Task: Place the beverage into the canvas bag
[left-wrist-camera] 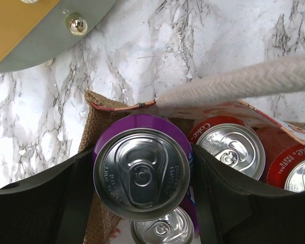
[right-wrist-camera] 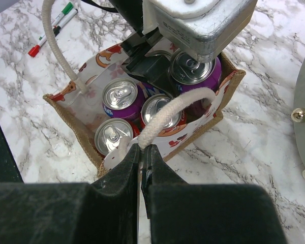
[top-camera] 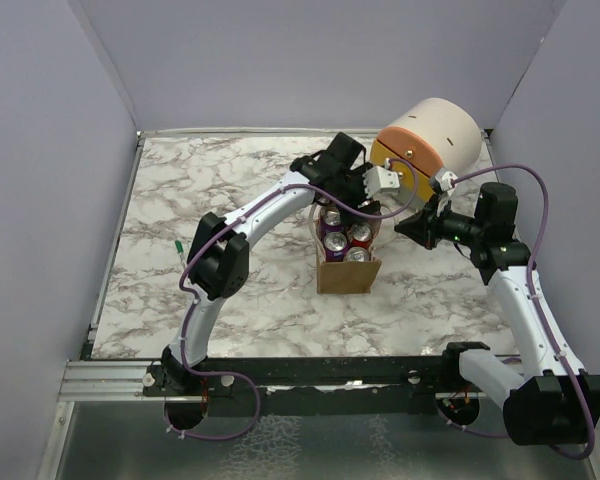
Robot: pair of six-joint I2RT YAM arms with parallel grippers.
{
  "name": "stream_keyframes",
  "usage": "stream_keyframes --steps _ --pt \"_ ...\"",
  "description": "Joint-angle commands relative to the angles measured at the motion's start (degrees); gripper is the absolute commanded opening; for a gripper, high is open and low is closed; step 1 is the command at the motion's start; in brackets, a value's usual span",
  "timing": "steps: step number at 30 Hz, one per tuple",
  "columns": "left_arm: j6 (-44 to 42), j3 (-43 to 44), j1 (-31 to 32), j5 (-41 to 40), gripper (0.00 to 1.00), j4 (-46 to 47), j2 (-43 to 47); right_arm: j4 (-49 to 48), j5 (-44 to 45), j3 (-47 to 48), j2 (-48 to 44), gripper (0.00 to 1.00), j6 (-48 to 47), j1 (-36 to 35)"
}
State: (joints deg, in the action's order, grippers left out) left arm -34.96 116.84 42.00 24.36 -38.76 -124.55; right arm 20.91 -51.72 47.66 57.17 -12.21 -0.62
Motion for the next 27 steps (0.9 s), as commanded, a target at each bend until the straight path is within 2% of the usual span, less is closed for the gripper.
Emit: stream_keyframes --steps 1,12,27 --pt "2.2 -1.7 0.2 -4.0 0.45 4.7 1.1 -1.1 -0.4 -0.8 -1.0 0.01 0.7 0.4" --pt "3.8 -3.1 0.2 -6.6 0.54 5.4 2.6 -1.3 -0.8 -0.7 -0.8 0.01 0.9 0.4" --pt "5.2 -3.9 0.2 -5.9 0.76 5.6 4.8 -1.5 -0.8 -1.1 -2.0 0.01 1.0 0.6"
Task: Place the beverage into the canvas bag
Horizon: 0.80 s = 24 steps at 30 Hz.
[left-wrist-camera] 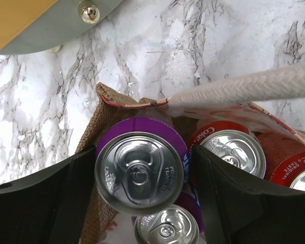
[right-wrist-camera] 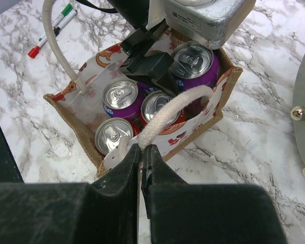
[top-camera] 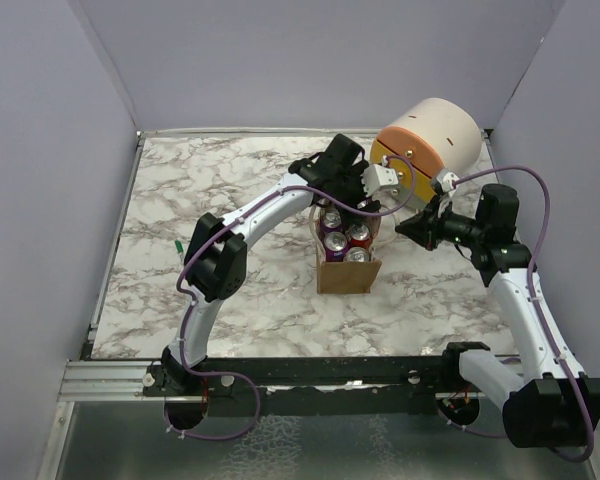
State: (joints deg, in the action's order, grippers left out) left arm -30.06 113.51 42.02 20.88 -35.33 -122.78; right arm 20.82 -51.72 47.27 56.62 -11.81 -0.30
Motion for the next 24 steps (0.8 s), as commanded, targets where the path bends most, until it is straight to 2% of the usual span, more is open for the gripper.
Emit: stream_keyframes --steps 1,18,24 --pt "0.3 -0.5 0.1 -2.4 0.77 2.1 3.1 -1.4 -0.9 -0.7 -1.6 0.01 0.6 0.3" --pt "2.1 0.6 0.2 0.6 0.88 1.0 7.8 -1.4 -1.5 -0.3 -1.1 0.01 0.9 0.5" --pt "3.1 -3.8 0.0 0.5 0.88 3.0 13.0 -1.1 -2.2 0.1 -0.5 0.01 1.0 0.5"
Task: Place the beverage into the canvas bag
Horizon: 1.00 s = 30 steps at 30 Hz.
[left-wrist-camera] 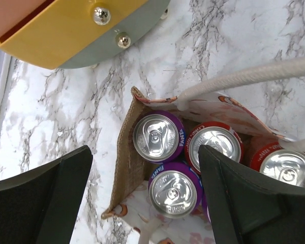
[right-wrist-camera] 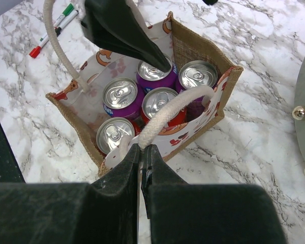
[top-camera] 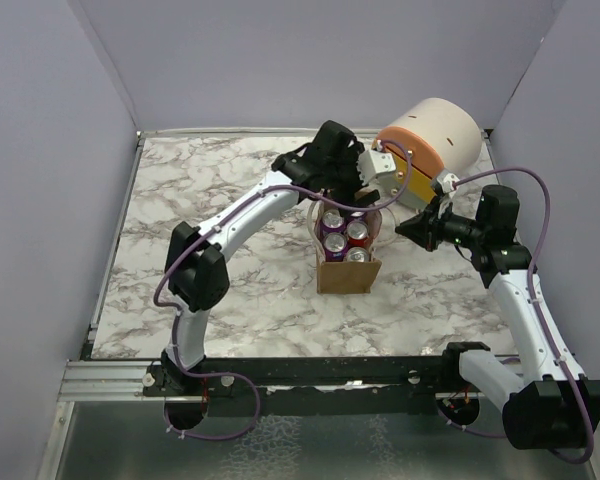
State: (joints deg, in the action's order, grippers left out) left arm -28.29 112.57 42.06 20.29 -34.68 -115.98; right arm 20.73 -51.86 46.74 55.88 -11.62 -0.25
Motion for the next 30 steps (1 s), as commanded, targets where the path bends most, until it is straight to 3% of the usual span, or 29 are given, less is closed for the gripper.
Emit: stream_keyframes --steps 1,10,18,26,30 --pt "1.3 -3.9 -0.1 0.8 0.88 2.9 7.5 -1.0 -2.2 0.7 0.5 0.01 0.8 0.4" --pt "1.9 -12.7 -3.3 -2.7 0.92 5.5 17.8 -0.6 -2.6 2.9 3.2 0.03 0.0 0.4" --pt "7.3 -24.1 -12.5 -3.3 0.98 13.5 30.0 0.4 -6.8 7.9 10.6 0.05 1.1 -0.5" --pt "11.5 -30.5 -21.2 -8.8 0.99 16.7 38.0 3.6 -7.2 13.8 15.3 0.12 -0.1 -3.8" --pt "15.6 -34.3 -26.8 -9.0 0.99 18.3 41.3 6.3 -5.5 15.8 14.9 0.22 -2.0 -5.2"
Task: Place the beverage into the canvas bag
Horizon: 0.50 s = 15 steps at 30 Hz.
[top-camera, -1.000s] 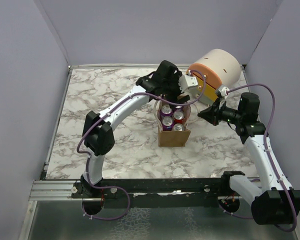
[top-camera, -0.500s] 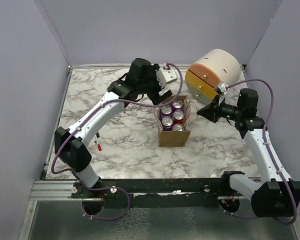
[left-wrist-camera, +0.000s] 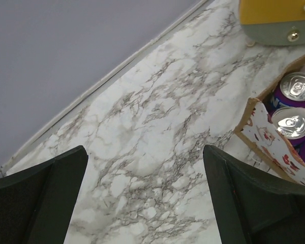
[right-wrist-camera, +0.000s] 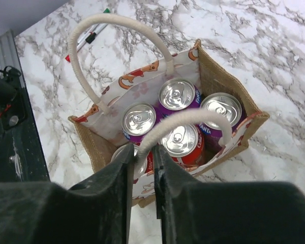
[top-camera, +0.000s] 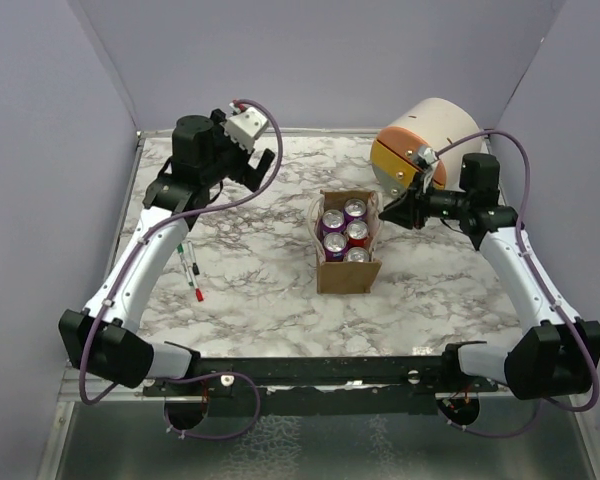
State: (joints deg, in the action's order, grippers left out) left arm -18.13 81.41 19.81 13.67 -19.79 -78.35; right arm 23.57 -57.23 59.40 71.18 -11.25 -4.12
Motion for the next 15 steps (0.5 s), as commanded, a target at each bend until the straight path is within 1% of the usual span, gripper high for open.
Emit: stream_keyframes --steps 1,3,5,9,10,15 --pt "6.4 -4.4 -6.6 -2.0 0.99 4.2 4.6 4.2 0.4 3.6 -0.6 0.26 -2.8 -1.3" --pt "8.1 -6.8 -9.8 -2.3 0.99 5.1 6.4 5.2 1.7 4.3 -1.5 0.35 -3.4 -1.3" --pt "8.3 -7.7 -11.9 -3.1 0.99 4.8 7.7 6.0 2.8 5.1 -2.6 0.57 -3.4 -1.3" --pt "8.2 -9.3 -12.8 -5.1 0.99 3.1 8.8 8.7 6.8 8.0 -4.6 0.94 -3.6 -1.3" --pt "8.4 -9.8 -12.9 -5.4 0.99 3.0 9.2 9.5 7.9 8.5 -4.9 1.00 -3.8 -1.3" --pt "10.0 -12.6 -13.8 -7.4 0.99 3.9 10.2 12.4 14.4 10.4 -6.5 1.00 -5.2 -1.3"
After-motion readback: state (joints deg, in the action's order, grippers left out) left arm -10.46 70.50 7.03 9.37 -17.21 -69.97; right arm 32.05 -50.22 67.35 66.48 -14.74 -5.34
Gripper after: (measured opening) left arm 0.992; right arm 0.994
